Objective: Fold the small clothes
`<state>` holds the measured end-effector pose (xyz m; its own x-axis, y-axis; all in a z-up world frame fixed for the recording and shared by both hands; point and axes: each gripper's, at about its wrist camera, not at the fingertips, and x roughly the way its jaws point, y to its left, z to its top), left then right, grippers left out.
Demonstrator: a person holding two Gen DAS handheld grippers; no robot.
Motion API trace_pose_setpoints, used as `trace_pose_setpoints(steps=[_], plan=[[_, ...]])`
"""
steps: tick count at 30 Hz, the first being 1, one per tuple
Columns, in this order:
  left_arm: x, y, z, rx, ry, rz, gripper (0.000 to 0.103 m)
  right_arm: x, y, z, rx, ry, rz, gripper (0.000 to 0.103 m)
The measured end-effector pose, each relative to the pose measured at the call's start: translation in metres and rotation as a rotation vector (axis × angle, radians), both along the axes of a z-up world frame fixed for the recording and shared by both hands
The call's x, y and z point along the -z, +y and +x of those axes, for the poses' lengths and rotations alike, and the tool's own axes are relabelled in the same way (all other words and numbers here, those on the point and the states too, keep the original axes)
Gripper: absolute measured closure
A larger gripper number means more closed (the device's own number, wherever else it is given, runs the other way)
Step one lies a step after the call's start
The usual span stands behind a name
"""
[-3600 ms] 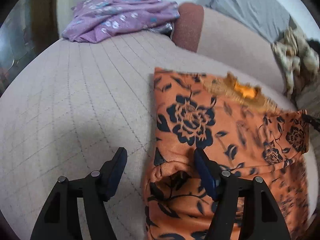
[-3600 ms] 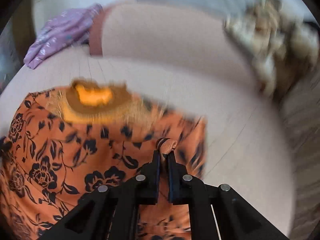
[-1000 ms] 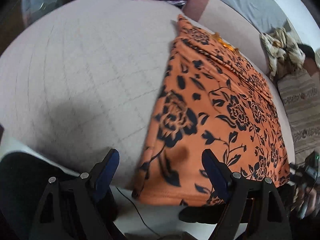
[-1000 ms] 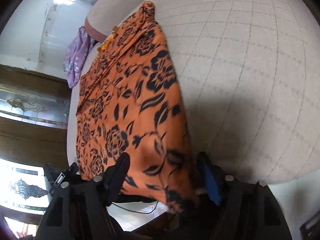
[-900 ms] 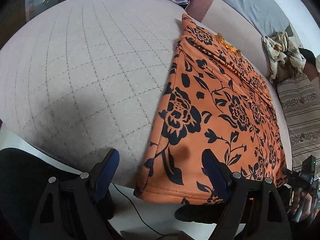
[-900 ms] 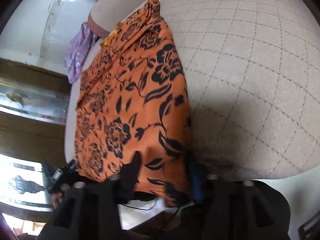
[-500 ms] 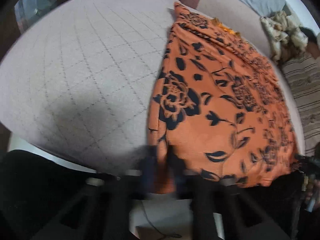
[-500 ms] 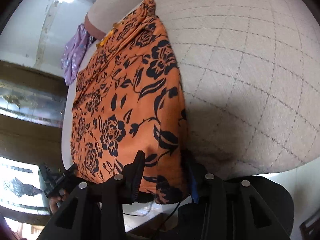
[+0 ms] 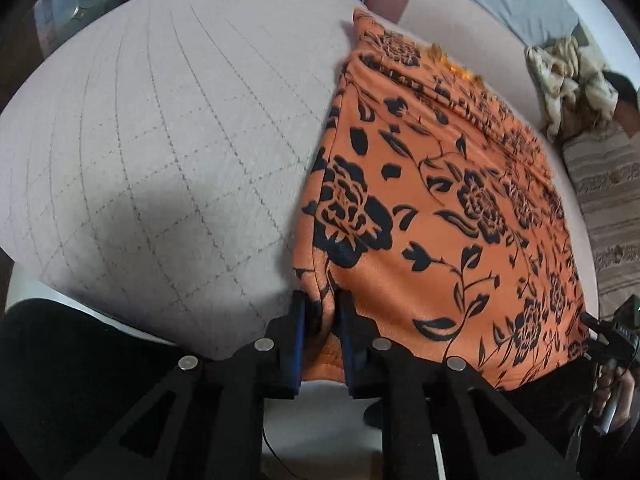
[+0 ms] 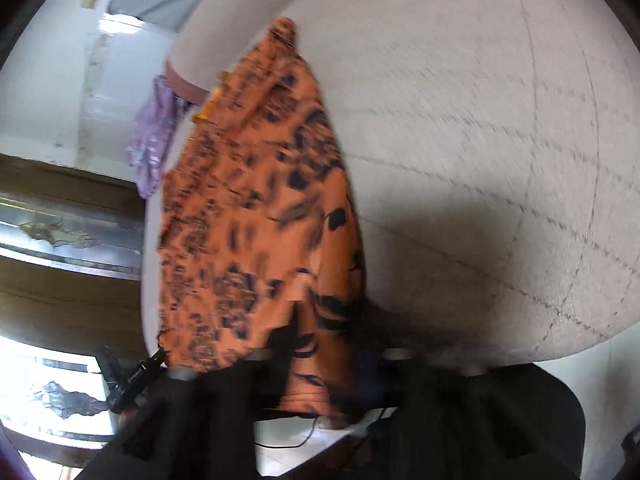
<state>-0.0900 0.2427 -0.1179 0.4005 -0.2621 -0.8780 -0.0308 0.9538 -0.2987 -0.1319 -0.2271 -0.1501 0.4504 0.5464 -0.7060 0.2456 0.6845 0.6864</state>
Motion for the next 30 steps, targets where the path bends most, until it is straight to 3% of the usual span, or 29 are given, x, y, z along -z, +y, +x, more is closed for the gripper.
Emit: trace_pose_setpoints(steps=[2,3,4,5,7,9,11,12,14,16,21,23,24,26,30], plan=[[-0.002,-0.001,0.001,0.020,0.000,-0.013,0.078,-0.001,0.001,-0.001,0.004,-0.016,0.025,0.052],[-0.004,-0.001,0.002,0.032,-0.004,-0.011,0.099,-0.003,0.004,0.001,-0.019,-0.011,-0.005,0.058],[-0.008,-0.004,0.003,0.042,-0.012,-0.017,0.098,-0.004,0.007,0.003,-0.043,-0.001,-0.034,0.070],[-0.018,-0.007,0.005,0.041,-0.043,-0.035,0.098,-0.005,0.008,0.005,-0.054,0.015,-0.051,0.098],[-0.038,-0.001,0.000,0.042,-0.112,-0.058,0.098,-0.018,0.006,0.006,-0.052,-0.023,-0.036,0.097],[-0.041,0.001,0.003,0.037,-0.118,-0.070,0.098,-0.033,0.004,0.007,-0.038,-0.060,-0.022,0.097],[-0.025,0.001,0.008,0.043,-0.067,-0.060,0.098,-0.033,0.004,0.010,-0.041,-0.063,-0.013,0.097],[-0.007,0.002,0.011,0.035,0.000,-0.035,0.098,-0.024,0.005,0.011,-0.042,-0.036,-0.013,0.097],[0.004,0.003,0.012,0.033,0.033,-0.043,0.098,-0.001,0.004,0.012,-0.033,0.029,0.004,0.097],[-0.008,0.003,0.012,0.038,-0.001,-0.049,0.098,0.006,-0.002,0.008,-0.001,0.027,0.064,0.097],[-0.055,0.001,0.026,0.079,-0.133,-0.072,0.098,-0.035,-0.003,0.022,-0.028,-0.108,0.104,0.097],[-0.042,0.002,0.035,0.078,-0.088,-0.067,0.098,-0.041,-0.002,0.033,-0.037,-0.139,0.118,0.097],[-0.024,0.002,0.041,0.069,-0.017,-0.056,0.098,-0.036,0.001,0.040,-0.049,-0.122,0.114,0.097],[-0.014,0.004,0.045,0.085,0.019,-0.052,0.098,-0.017,0.006,0.052,-0.071,-0.051,0.128,0.097],[-0.061,-0.008,0.086,0.138,-0.105,-0.083,0.098,-0.028,0.007,0.083,-0.097,-0.084,0.154,0.097]])
